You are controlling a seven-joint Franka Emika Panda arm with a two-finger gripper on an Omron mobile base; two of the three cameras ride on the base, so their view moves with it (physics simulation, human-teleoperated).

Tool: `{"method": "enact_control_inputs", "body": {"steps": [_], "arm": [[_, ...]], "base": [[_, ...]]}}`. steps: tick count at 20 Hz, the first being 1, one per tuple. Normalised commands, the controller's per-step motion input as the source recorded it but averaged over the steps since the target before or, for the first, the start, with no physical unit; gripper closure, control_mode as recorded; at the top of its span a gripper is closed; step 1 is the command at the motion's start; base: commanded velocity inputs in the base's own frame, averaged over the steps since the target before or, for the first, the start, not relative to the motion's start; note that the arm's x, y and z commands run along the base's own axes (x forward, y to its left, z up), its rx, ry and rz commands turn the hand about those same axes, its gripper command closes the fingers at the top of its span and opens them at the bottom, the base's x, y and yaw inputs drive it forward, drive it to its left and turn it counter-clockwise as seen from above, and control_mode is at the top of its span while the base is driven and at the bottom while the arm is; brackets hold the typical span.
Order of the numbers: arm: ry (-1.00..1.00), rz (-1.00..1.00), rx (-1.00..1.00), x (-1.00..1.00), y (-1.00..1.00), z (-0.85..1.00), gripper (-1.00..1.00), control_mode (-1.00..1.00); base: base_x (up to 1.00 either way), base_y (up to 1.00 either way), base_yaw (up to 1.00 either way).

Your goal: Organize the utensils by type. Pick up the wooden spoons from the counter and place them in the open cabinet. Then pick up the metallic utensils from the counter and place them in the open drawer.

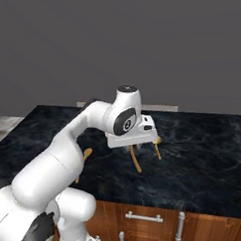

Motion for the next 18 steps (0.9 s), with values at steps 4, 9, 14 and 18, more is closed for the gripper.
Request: {"method": "enact_control_inputs", "body": {"steps": [4,9,14,18], "arm": [[0.08,0.0,0.0,-0.27,0.43,-0.06,1.0,-1.0],[0.02,0.0,0.0,-0.02,0.1,-0.01,1.0,-1.0],[0.0,0.0,0.0,0.0,0.0,0.0,1.0,1.0],[0.0,0.0,0.0,0.0,0.0,0.0,1.0,1.0]], "base": [[0.0,0.0,0.0],[0.0,0.0,0.0],[-0.32,-0.01,0.0],[-0.53,-0.01,-0.29]]}}
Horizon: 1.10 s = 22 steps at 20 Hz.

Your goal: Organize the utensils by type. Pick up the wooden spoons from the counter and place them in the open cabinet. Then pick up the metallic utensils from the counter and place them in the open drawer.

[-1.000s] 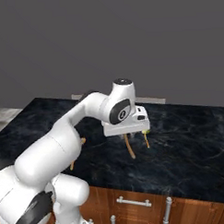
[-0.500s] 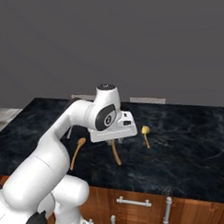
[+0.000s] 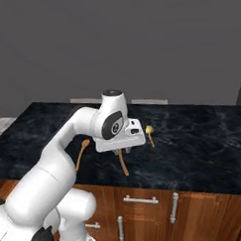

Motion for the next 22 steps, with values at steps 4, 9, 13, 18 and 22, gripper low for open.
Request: {"method": "enact_control_inputs", "body": {"steps": [4,9,13,18,22], "arm": [[0.0,0.0,0.0,0.0,0.0,0.0,1.0,1.0],[0.0,0.0,0.0,0.0,0.0,0.0,1.0,1.0],[0.0,0.0,0.0,0.0,0.0,0.0,1.0,1.0],[0.0,0.0,0.0,0.0,0.0,0.0,1.0,1.0],[0.0,0.0,0.0,0.0,0.0,0.0,1.0,1.0]], "base": [[-0.18,0.0,-0.71],[-0.06,0.02,-0.78],[0.0,0.0,-0.57],[0.0,-0.1,-0.55],[0.0,-0.25,-0.71]]}}
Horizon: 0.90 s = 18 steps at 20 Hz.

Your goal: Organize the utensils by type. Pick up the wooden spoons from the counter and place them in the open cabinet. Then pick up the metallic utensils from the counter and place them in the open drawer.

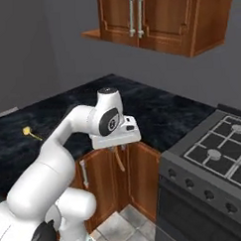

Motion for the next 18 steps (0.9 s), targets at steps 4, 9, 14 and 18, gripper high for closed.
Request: {"method": "enact_control_inputs", "body": {"steps": [4,9,14,18], "arm": [[0.0,0.0,0.0,0.0,0.0,0.0,1.0,1.0],[0.0,0.0,0.0,0.0,0.0,0.0,1.0,1.0],[0.0,0.0,0.0,0.0,0.0,0.0,1.0,1.0],[0.0,0.0,0.0,0.0,0.0,0.0,1.0,1.0]], "base": [[0.03,-0.26,-0.78],[0.08,-0.24,-0.87],[0.04,-0.2,-0.94],[0.04,-0.2,-0.95]]}}
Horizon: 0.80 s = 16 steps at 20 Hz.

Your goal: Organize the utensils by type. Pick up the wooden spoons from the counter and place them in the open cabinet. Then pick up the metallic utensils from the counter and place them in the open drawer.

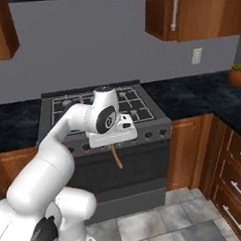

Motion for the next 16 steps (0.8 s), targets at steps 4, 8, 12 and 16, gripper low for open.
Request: {"method": "enact_control_inputs", "body": {"steps": [4,8,12,16], "arm": [[0.0,0.0,0.0,0.0,0.0,0.0,1.0,1.0],[0.0,0.0,0.0,0.0,0.0,0.0,1.0,1.0],[0.0,0.0,0.0,0.0,0.0,0.0,1.0,1.0],[0.0,0.0,0.0,0.0,0.0,0.0,1.0,1.0]], "base": [[0.23,-0.18,-0.8],[0.53,-0.18,-0.54],[0.81,-0.07,-0.25],[1.0,0.0,0.05]]}}
